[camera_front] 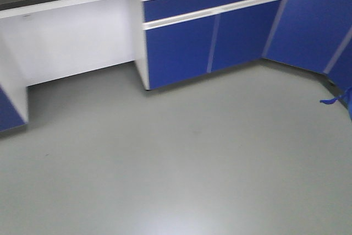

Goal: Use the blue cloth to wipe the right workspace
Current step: 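Drive the base away from the bench, holding the cloth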

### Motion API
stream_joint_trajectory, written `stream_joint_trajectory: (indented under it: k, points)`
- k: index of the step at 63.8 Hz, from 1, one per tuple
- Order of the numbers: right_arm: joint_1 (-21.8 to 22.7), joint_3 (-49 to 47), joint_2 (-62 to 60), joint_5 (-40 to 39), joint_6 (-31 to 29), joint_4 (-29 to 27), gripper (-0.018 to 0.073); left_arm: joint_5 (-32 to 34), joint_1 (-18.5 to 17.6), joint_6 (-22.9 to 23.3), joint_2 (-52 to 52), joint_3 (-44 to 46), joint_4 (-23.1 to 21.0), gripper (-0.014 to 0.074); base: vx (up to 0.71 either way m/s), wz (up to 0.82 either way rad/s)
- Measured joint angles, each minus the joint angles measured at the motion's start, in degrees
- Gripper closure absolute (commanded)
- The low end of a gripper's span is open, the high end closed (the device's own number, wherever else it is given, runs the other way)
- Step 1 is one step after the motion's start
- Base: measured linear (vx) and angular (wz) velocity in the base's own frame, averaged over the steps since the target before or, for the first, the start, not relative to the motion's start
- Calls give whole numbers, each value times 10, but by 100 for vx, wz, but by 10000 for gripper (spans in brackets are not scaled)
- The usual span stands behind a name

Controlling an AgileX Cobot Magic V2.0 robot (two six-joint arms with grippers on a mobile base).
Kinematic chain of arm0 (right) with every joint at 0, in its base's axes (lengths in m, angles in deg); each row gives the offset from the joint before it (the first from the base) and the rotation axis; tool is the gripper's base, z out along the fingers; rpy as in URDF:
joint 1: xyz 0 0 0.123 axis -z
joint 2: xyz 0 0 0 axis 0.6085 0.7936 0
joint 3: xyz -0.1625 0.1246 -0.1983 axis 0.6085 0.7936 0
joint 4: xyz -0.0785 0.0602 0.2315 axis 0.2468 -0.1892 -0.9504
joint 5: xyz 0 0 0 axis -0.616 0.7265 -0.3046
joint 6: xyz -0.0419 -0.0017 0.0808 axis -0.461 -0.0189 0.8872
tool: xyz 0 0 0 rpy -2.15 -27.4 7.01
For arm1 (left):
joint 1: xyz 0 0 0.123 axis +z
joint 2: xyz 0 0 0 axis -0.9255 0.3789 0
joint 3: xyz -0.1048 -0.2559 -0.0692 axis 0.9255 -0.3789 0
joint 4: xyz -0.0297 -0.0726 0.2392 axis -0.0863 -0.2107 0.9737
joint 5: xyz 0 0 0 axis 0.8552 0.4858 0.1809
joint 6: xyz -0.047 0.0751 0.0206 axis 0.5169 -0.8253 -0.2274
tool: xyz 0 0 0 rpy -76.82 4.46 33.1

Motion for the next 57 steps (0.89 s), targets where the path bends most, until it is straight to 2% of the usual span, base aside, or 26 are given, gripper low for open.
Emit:
stream_joint_trajectory:
  k: [57]
  points:
    - [0,0,0,0,0,0,562,0,0,0,0,0,0,602,-5,-83]
